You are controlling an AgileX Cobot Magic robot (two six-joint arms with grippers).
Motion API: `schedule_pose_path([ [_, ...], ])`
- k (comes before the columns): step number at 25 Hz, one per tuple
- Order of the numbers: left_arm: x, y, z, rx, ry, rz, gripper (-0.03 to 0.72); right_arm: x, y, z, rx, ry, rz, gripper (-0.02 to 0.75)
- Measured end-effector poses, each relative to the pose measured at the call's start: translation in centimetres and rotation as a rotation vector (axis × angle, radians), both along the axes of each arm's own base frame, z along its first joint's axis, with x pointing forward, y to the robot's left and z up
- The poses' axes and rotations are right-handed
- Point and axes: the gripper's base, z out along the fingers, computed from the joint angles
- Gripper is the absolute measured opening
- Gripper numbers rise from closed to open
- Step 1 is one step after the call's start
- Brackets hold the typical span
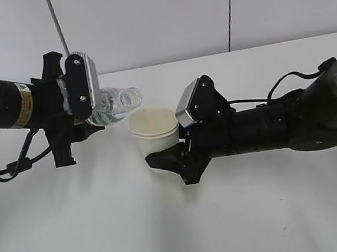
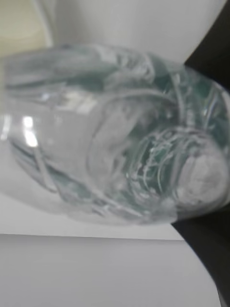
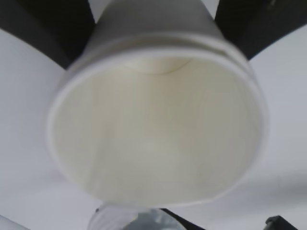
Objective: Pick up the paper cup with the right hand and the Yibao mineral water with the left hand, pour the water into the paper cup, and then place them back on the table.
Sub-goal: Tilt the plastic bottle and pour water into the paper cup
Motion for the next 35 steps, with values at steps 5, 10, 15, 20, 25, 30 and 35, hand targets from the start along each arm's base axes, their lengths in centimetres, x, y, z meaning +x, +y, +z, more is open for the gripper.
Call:
schedule_pose_path([
  [5, -0.2, -1.0, 0.0, 0.086, -0.059, 0.006, 0.385, -0.3, 0.4, 0.0, 0.017, 0.001, 0.034, 0.521],
  [10, -0.1, -0.9, 0.1, 0.117, -0.083, 0.024, 0.385, -0.3, 0.4, 0.0, 0.017, 0.002, 0.033, 0.521],
  [15, -0.1, -0.9, 0.1, 0.129, -0.091, 0.024, 0.384, -0.3, 0.4, 0.0, 0.016, 0.003, 0.032, 0.521],
  [20, 0.1, -0.7, 0.2, 0.146, -0.107, 0.045, 0.384, -0.3, 0.3, -0.1, 0.003, 0.009, 0.025, 0.521],
  [25, 0.7, -1.0, 1.1, 0.136, -0.139, 0.049, 0.384, -0.2, 0.2, -0.2, -0.006, 0.012, 0.020, 0.521],
  [30, 0.9, -1.1, 1.9, 0.121, -0.159, 0.044, 0.384, 0.0, 0.1, -0.3, -0.009, 0.022, -0.017, 0.521],
  [35, 0.5, -1.2, 3.1, 0.112, -0.185, 0.019, 0.384, 0.2, 0.0, -0.2, -0.010, 0.020, -0.034, 0.521],
])
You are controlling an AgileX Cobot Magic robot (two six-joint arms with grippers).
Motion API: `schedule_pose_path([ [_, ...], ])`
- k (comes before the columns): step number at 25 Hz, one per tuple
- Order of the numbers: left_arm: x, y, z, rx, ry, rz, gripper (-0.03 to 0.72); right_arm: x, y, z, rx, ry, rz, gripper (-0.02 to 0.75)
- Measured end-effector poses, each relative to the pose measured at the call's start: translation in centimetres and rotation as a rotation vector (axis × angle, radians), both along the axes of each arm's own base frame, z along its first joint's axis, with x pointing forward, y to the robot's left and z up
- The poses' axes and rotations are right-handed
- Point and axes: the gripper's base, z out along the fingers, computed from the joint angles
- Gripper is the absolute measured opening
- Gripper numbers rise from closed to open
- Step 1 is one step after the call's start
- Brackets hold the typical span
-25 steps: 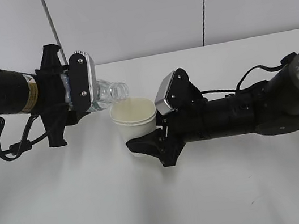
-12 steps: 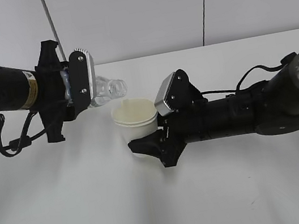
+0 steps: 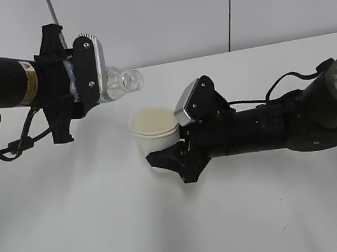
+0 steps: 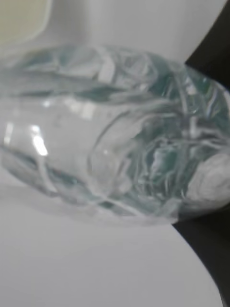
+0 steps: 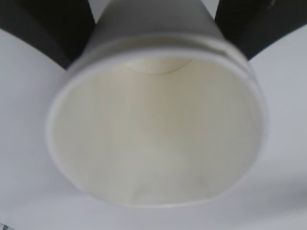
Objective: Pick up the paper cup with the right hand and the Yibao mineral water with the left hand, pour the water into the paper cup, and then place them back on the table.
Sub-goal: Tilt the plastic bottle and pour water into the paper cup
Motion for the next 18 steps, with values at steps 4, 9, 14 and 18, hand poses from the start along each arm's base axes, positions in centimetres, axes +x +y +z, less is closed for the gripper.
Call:
schedule_pose_path([
  [4, -0.01, 0.00, 0.04, 0.022, -0.012, -0.017, 0.384, 0.45, 0.16, 0.43, 0.007, -0.019, 0.000, 0.521],
  [9, -0.02, 0.00, 0.04, 0.046, -0.024, -0.036, 0.384, 0.55, 0.19, 0.52, 0.008, -0.024, 0.000, 0.521],
  [14, -0.02, 0.00, 0.04, 0.066, -0.035, -0.051, 0.384, 0.53, 0.20, 0.51, 0.006, -0.024, 0.004, 0.521],
  [18, -0.01, 0.00, 0.04, 0.086, -0.045, -0.065, 0.384, 0.33, 0.27, 0.41, -0.003, -0.014, 0.027, 0.521],
])
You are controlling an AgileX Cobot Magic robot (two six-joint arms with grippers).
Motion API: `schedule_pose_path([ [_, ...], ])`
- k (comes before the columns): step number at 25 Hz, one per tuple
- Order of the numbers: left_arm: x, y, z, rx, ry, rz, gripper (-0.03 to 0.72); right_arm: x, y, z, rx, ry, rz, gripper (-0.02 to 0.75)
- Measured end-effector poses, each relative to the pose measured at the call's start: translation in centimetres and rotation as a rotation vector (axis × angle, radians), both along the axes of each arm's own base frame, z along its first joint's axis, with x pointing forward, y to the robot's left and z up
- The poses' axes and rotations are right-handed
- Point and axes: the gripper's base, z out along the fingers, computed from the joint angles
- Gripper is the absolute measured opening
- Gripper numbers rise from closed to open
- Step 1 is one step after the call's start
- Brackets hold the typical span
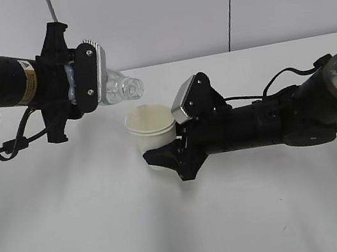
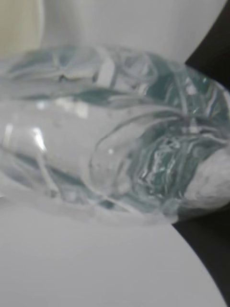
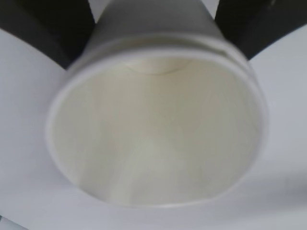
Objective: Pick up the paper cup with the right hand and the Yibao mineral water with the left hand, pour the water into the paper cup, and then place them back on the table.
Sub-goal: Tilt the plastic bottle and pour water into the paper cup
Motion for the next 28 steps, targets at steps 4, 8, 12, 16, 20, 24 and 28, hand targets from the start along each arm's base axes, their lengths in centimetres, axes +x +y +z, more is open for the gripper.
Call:
schedule_pose_path([
  [4, 0.01, 0.01, 0.00, 0.006, -0.003, -0.003, 0.384, -0.16, 0.14, 0.10, 0.018, 0.007, 0.018, 0.521],
  [8, 0.02, 0.03, 0.01, 0.025, -0.014, -0.013, 0.384, -0.39, 0.36, 0.22, 0.032, 0.005, 0.047, 0.521],
  [12, 0.09, 0.14, 0.03, 0.037, -0.023, -0.007, 0.384, -0.42, 0.36, 0.20, 0.033, 0.012, 0.049, 0.521],
  [16, 0.13, 0.19, 0.05, 0.056, -0.034, -0.014, 0.384, -0.43, 0.37, 0.19, 0.033, 0.012, 0.050, 0.521],
  [20, 0.14, 0.21, 0.05, 0.077, -0.045, -0.026, 0.384, -0.43, 0.37, 0.19, 0.033, 0.012, 0.050, 0.521],
  [24, 0.15, 0.23, 0.06, 0.099, -0.057, -0.039, 0.384, -0.43, 0.37, 0.19, 0.034, 0.014, 0.049, 0.521],
  [28, 0.21, 0.32, 0.08, 0.118, -0.068, -0.039, 0.384, -0.43, 0.37, 0.19, 0.034, 0.014, 0.049, 0.521],
])
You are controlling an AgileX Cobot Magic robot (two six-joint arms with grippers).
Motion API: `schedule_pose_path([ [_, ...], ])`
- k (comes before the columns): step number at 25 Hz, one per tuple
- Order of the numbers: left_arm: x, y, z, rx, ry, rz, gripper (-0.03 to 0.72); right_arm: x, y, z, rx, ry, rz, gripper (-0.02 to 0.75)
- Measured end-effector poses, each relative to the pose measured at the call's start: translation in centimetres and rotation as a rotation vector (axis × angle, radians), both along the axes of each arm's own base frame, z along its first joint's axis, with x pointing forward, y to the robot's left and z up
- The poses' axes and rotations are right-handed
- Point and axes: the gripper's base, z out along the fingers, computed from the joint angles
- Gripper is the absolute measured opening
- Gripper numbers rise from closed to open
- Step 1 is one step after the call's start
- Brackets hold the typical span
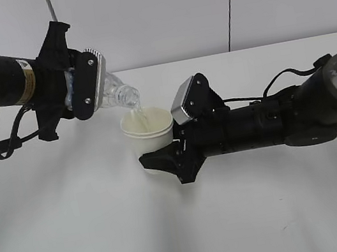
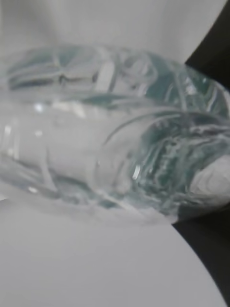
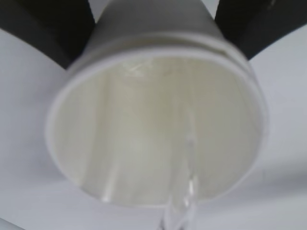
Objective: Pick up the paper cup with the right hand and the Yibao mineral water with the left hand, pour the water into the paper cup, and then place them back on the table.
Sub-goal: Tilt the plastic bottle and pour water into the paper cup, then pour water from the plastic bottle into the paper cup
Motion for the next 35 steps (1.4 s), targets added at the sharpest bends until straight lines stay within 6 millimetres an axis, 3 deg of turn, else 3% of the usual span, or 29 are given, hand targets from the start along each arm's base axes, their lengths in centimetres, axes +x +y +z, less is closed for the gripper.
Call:
schedule_pose_path([
  [35, 0.15, 0.25, 0.07, 0.038, -0.026, 0.009, 0.383, -0.04, 0.01, -0.02, -0.002, 0.002, 0.005, 0.521],
])
